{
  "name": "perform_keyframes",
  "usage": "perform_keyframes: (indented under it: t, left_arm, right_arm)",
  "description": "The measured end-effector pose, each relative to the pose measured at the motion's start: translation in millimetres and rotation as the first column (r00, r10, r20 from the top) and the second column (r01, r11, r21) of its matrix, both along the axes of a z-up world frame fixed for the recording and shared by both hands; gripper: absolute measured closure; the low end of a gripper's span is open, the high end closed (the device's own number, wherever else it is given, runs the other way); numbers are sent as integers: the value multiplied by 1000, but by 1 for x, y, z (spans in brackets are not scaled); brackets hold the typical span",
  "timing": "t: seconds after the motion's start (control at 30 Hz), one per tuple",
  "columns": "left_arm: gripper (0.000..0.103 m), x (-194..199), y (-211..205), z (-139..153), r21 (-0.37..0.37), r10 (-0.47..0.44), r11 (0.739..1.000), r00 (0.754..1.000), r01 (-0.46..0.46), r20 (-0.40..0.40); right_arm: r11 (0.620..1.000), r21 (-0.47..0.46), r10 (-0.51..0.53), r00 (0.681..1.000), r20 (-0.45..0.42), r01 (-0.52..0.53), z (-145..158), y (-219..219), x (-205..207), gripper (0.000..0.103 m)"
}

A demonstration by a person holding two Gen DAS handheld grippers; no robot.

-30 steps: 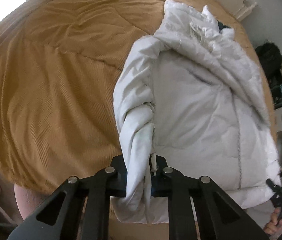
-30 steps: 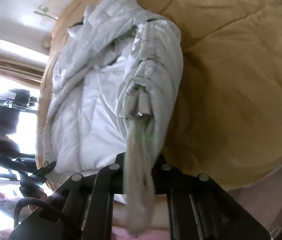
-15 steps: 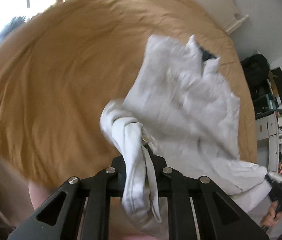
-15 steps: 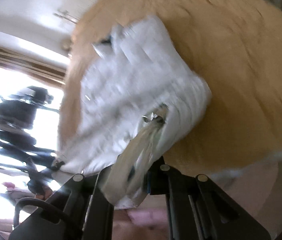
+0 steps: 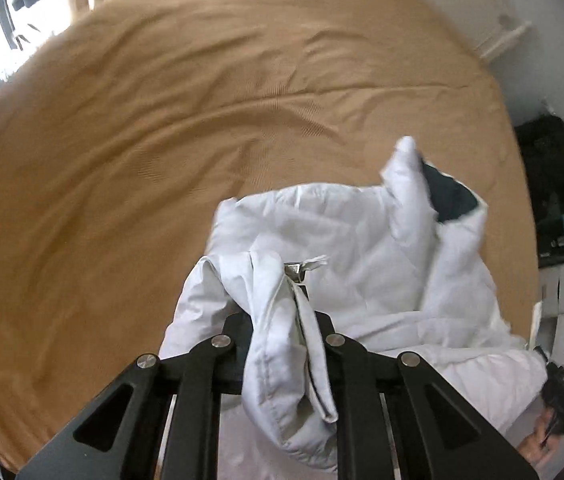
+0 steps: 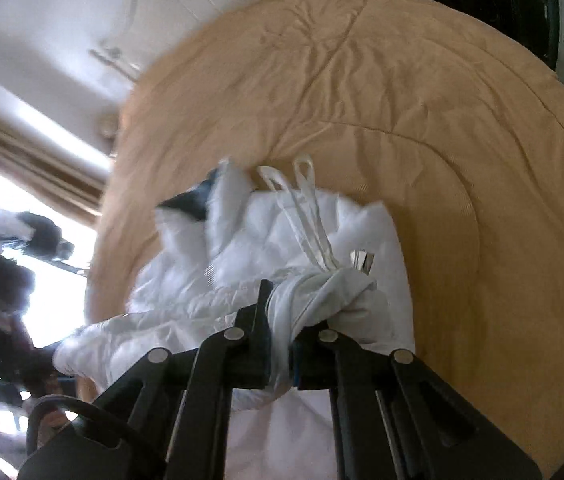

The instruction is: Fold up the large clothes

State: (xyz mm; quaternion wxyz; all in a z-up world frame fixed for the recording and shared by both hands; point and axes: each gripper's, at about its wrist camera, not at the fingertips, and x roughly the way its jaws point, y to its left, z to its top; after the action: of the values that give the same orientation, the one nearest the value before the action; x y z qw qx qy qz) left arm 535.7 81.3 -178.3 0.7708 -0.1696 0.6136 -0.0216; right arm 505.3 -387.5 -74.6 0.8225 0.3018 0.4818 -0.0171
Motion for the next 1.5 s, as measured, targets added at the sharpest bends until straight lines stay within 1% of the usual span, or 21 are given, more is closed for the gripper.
perform_keyframes:
  t: [0.13, 0.2, 0.33, 0.4, 0.5, 0.53, 0.57, 0.63, 0.67, 0.73, 0.77, 0.83, 0.87, 0.97, 1.03, 1.1, 1.13, 1.27, 1.3, 1.43, 1.5]
  left_arm:
    - [86, 43, -9, -74, 0, 38, 999, 994, -38, -99]
    - [85, 51, -11, -97, -12, 47, 999, 993, -48, -105]
    - [85, 55, -15, -98, 11, 27, 1000, 994, -26, -107]
    - [78, 54, -5, -83, -48, 22, 999, 995, -27, -99]
    - [61, 53, 22, -53, -186, 56, 980, 997, -65, -51]
    - [60, 54, 35, -43, -252, 78, 964, 995, -89, -55]
    - [60, 55, 42, -39, -278, 95, 954, 993, -112, -74]
    - [59, 55, 54, -29, -258, 122, 955, 987, -146, -109]
    - [59, 55, 55, -24, -229, 121, 963, 987, -142, -107]
    - [59, 49, 51, -16, -193, 114, 973, 990, -129, -88]
    - [54, 45, 45, -14, -188, 96, 976, 993, -108, -71]
    - [44, 46, 33, -16, -168, 80, 982, 995, -90, -66]
    - [41, 54, 28, -18, -150, 81, 984, 994, -91, -70]
    - [41, 56, 25, -21, -105, 82, 990, 994, -90, -77]
    - [41, 54, 32, -15, -136, 82, 986, 994, -92, -77]
    - [40, 49, 45, 0, -174, 92, 980, 994, -101, -59]
    - [39, 47, 51, 9, -163, 103, 981, 994, -108, -37]
    - [21, 32, 75, 58, -14, 127, 992, 989, -126, 82]
    - [21, 27, 71, 68, 47, 109, 992, 987, -115, 117]
    - [22, 15, 12, 62, 154, -55, 988, 987, 31, 153]
    - [23, 14, -40, 42, 235, -181, 962, 971, 142, 154]
  right_arm:
    - [998, 21, -53, 997, -60, 55, -50, -20, 49, 96]
    - [997, 15, -72, 993, -95, 74, -79, -27, 68, 96]
    - [995, 40, -88, 985, -148, 95, -121, -32, 89, 97]
    - [994, 55, -82, 987, -135, 90, -121, -33, 90, 92]
    - [995, 53, -83, 994, -65, 86, -92, -40, 75, 74]
    - [995, 44, -85, 996, -28, 86, -77, -42, 71, 59]
    - [995, 31, -93, 996, 1, 93, -65, -44, 68, 46]
    - [993, -8, -121, 991, 59, 121, -45, -46, 63, 30]
    - [989, -45, -137, 987, 85, 141, -36, -48, 61, 30]
    - [986, -105, -121, 987, 104, 132, -19, -39, 58, 31]
    - [988, -109, -96, 988, 120, 110, -11, -31, 56, 36]
    - [996, -84, 20, 991, 134, -9, -4, 3, 53, 45]
    - [995, -72, 81, 990, 114, -73, -7, 21, 55, 54]
    - [971, -81, 228, 972, 50, -224, -29, 82, 68, 66]
    - [945, -179, 270, 962, -43, -273, -59, 121, 88, 72]
    - [927, -267, 238, 964, -118, -262, -85, 132, 109, 73]
    - [925, -289, 215, 967, -139, -247, -97, 130, 120, 74]
    - [944, -292, 106, 978, -177, -155, -115, 106, 145, 80]
    - [951, -276, 91, 980, -175, -138, -115, 101, 147, 80]
    - [955, -275, 69, 987, -146, -107, -103, 90, 140, 80]
    - [959, -266, 60, 989, -135, -95, -94, 91, 130, 80]
